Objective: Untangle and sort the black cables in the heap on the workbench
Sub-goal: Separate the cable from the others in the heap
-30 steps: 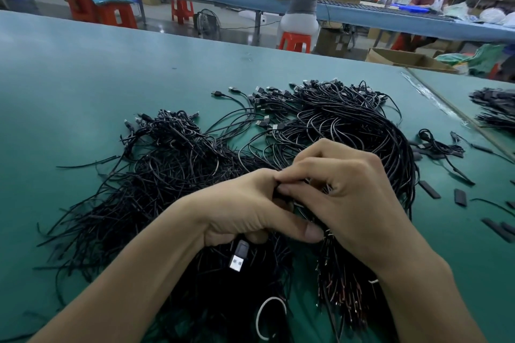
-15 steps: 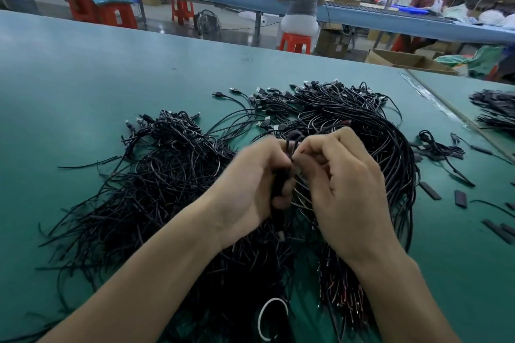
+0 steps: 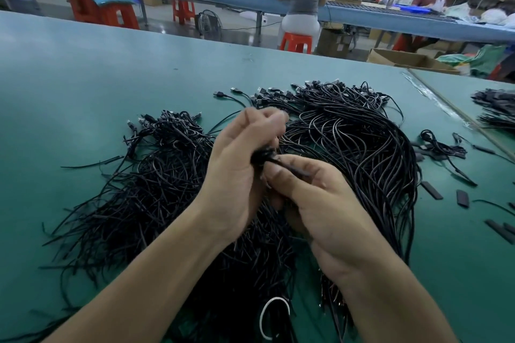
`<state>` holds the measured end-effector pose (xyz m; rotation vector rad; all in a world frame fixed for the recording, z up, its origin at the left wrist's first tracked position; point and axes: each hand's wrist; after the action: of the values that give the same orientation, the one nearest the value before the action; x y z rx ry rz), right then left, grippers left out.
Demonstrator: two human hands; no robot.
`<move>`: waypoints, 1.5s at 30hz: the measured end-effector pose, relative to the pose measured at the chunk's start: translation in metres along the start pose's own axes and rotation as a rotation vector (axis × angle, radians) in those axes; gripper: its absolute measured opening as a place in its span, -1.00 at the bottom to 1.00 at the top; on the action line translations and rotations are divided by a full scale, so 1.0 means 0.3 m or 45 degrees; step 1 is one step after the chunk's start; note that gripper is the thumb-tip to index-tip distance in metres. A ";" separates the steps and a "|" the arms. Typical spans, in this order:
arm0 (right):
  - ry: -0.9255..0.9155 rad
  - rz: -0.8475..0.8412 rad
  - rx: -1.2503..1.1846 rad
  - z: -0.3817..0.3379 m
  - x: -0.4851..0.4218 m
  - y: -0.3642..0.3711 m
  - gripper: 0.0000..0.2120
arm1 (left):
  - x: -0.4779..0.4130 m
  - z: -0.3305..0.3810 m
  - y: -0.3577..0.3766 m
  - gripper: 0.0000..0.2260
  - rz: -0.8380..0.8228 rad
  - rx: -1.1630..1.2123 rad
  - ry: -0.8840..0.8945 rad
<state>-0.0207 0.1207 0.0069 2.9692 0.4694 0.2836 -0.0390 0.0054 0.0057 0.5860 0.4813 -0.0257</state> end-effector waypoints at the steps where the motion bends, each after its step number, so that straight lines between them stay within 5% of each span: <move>1: 0.004 -0.006 0.016 -0.004 0.002 -0.008 -0.79 | -0.002 0.001 -0.001 -0.90 -0.057 -0.084 0.072; 5: -0.098 0.040 -0.006 -0.020 0.002 -0.044 -0.81 | 0.004 -0.009 -0.012 -0.53 -0.147 -0.572 0.137; 9: -0.219 0.121 0.044 -0.046 -0.005 -0.093 -0.86 | 0.001 -0.020 -0.022 -0.42 -0.025 -1.049 0.194; 17: -0.377 0.217 0.322 -0.042 -0.022 -0.125 -0.82 | -0.004 -0.026 -0.045 -0.90 -0.230 -0.900 0.221; 27: -0.243 0.314 0.508 0.000 -0.046 -0.120 -0.83 | -0.014 0.002 -0.033 -0.78 -0.175 -0.269 0.014; 32: -0.250 0.424 0.427 -0.008 -0.043 -0.137 -0.83 | 0.009 -0.035 -0.020 -0.93 -0.264 -0.713 0.239; 37: -0.321 0.432 0.367 -0.014 -0.039 -0.134 -0.81 | 0.011 -0.060 -0.053 -0.66 -0.192 -1.138 0.183; 40: -0.308 0.379 0.361 -0.012 -0.039 -0.119 -0.80 | 0.010 -0.062 -0.054 -0.76 -0.205 -1.133 0.037; 45: -0.213 0.268 0.343 -0.013 -0.038 -0.109 -0.83 | -0.011 -0.025 -0.047 -0.88 -0.132 -0.592 -0.162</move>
<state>-0.0417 0.1484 0.0040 3.2734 0.1880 -0.0133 -0.0473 -0.0027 -0.0056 0.1024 0.3761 -0.0480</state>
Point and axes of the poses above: each hand's wrist, its own x-axis away from the middle knuckle, its own y-axis out of the palm, z = x × y, and after that the axes turned 12 degrees about y, right-handed
